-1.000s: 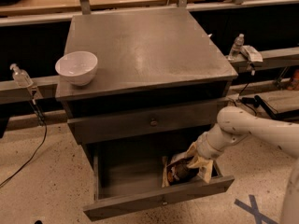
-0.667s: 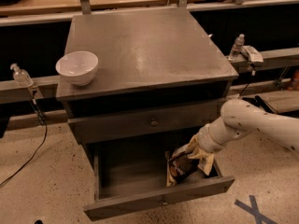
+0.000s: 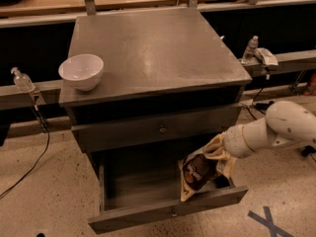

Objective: Pick brown chip bag from middle drawer and place on counter

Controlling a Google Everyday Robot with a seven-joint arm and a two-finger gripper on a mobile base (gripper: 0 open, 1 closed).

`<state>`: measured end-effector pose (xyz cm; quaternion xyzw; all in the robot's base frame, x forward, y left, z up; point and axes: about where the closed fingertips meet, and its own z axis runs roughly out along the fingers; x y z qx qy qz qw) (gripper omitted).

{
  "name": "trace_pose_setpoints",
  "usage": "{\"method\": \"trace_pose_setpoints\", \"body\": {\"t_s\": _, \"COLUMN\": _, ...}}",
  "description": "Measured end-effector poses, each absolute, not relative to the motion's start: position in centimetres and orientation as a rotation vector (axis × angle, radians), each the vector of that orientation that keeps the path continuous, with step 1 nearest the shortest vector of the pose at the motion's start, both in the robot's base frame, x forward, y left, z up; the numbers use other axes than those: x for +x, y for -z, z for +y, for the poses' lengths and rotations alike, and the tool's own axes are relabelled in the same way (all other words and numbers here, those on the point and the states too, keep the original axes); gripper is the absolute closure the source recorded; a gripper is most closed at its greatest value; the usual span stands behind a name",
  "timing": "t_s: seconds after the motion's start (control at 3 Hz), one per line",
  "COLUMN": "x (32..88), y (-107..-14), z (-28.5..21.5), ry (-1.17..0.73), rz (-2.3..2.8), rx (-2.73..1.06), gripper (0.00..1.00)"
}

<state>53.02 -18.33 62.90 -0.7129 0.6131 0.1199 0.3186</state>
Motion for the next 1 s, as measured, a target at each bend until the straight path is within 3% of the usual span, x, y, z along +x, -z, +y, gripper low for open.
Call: {"method": "trace_pose_setpoints", "body": {"t_s": 1.0, "x": 47.3, "y": -79.8, "z": -17.5, "ry": -0.247, "rz": 1.257, "rx": -1.804, "gripper": 1.00}}
